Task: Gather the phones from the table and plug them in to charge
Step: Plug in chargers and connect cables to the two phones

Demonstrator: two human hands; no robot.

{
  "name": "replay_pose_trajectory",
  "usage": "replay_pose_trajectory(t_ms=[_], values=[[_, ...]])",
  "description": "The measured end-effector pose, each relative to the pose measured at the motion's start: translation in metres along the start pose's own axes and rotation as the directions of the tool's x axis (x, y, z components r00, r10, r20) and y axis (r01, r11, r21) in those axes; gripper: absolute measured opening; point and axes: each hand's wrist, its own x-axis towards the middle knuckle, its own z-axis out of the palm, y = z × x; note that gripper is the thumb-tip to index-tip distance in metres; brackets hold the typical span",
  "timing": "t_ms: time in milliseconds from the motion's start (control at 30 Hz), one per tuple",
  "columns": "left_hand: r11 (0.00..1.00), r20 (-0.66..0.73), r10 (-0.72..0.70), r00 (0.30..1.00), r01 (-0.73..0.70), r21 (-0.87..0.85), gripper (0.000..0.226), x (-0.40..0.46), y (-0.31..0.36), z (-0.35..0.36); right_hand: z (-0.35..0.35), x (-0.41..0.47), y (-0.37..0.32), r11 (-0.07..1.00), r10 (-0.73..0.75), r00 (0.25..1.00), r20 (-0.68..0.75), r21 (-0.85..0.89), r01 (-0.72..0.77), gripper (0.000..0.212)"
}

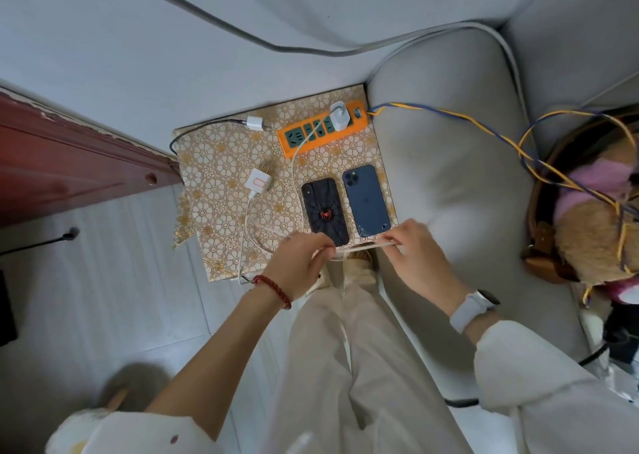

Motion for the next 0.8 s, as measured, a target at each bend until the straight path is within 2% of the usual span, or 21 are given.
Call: replay_pose_trajectory(t_ms=[67, 133, 200, 233, 267, 300, 333, 367, 400, 433, 467, 500, 533, 600, 633, 700, 733, 800], values=[[0.987, -0.157, -0.061, 0.986, 0.083, 0.135, 0.019, 0.0, -0.006, -0.002, -0.001, 0.0, 0.006, 0.994, 0.088, 0.976, -0.199, -0.05, -0.1, 0.02], [0.974, -0.255, -0.079, 0.964, 0.129, 0.185, 0.019, -0.005, -0.013, -0.002, -0.005, 0.001, 0.011, 0.974, 0.195, 0.939, -0.283, -0.053, -0.219, 0.026], [0.974, -0.236, -0.072, 0.969, 0.119, 0.191, 0.019, -0.011, -0.018, 0.003, -0.006, 0.008, 0.014, 0.927, 0.363, 0.908, -0.209, -0.02, -0.375, 0.033], [0.977, -0.218, -0.075, 0.973, 0.116, 0.179, 0.019, -0.014, -0.02, 0.006, -0.006, 0.012, 0.013, 0.894, 0.448, 0.883, -0.143, 0.059, -0.444, 0.033], [0.978, -0.204, -0.085, 0.975, 0.12, 0.17, 0.02, -0.017, -0.021, 0.009, -0.005, 0.018, 0.013, 0.837, 0.52, 0.852, -0.062, 0.238, -0.493, 0.026], [0.977, -0.188, -0.097, 0.977, 0.129, 0.169, 0.02, -0.02, -0.022, 0.012, -0.005, 0.022, 0.012, 0.69, 0.573, 0.818, 0.05, 0.509, -0.515, 0.013], [0.974, -0.163, -0.11, 0.981, 0.138, 0.178, 0.021, -0.022, -0.024, 0.015, -0.005, 0.026, 0.01, 0.431, 0.576, 0.794, 0.196, 0.753, -0.498, 0.004], [0.969, -0.127, -0.129, 0.983, 0.152, 0.195, 0.022, -0.023, -0.025, 0.018, -0.006, 0.029, 0.007, 0.141, 0.555, 0.779, 0.292, 0.89, -0.434, 0.013], [0.961, -0.081, -0.162, 0.984, 0.176, 0.213, 0.023, -0.023, -0.027, 0.021, -0.007, 0.033, 0.009, -0.104, 0.543, 0.766, 0.343, 0.933, -0.344, 0.017], [0.951, -0.027, -0.209, 0.978, 0.209, 0.228, 0.023, -0.023, -0.028, 0.023, -0.007, 0.037, 0.011, -0.224, 0.565, 0.75, 0.343, 0.939, -0.26, 0.015], [0.938, 0.032, -0.263, 0.964, 0.248, 0.241, 0.024, -0.021, -0.029, 0.026, -0.007, 0.041, 0.013, -0.254, 0.594, 0.734, 0.329, 0.943, -0.217, 0.014], [0.923, 0.097, -0.319, 0.943, 0.286, 0.259, 0.025, -0.018, -0.029, 0.028, -0.005, 0.044, 0.012, -0.177, 0.624, 0.727, 0.287, 0.958, -0.226, 0.013], [0.905, 0.163, -0.367, 0.916, 0.312, 0.288, 0.025, -0.014, -0.029, 0.03, 0.001, 0.047, 0.013, -0.049, 0.638, 0.735, 0.231, 0.964, -0.26, 0.011], [0.875, 0.285, -0.439, 0.852, 0.333, 0.351, 0.028, -0.003, -0.027, 0.036, 0.015, 0.05, 0.012, 0.296, 0.603, 0.788, 0.124, 0.883, -0.365, 0.006], [0.867, 0.333, -0.462, 0.822, 0.34, 0.364, 0.03, 0.002, -0.026, 0.038, 0.023, 0.051, 0.015, 0.474, 0.567, 0.819, 0.085, 0.78, -0.409, 0.014], [0.873, 0.387, -0.476, 0.79, 0.37, 0.319, 0.034, 0.015, -0.021, 0.043, 0.037, 0.053, 0.025, 0.788, 0.463, 0.884, 0.057, 0.43, -0.44, 0.026], [0.881, 0.389, -0.472, 0.791, 0.409, 0.237, 0.034, 0.022, -0.019, 0.044, 0.042, 0.054, 0.029, 0.866, 0.424, 0.904, 0.058, 0.266, -0.423, 0.026], [0.864, 0.327, -0.475, 0.817, 0.503, -0.002, 0.033, 0.035, -0.015, 0.047, 0.047, 0.057, 0.034, 0.9, 0.402, 0.913, 0.061, 0.153, -0.407, 0.025]])
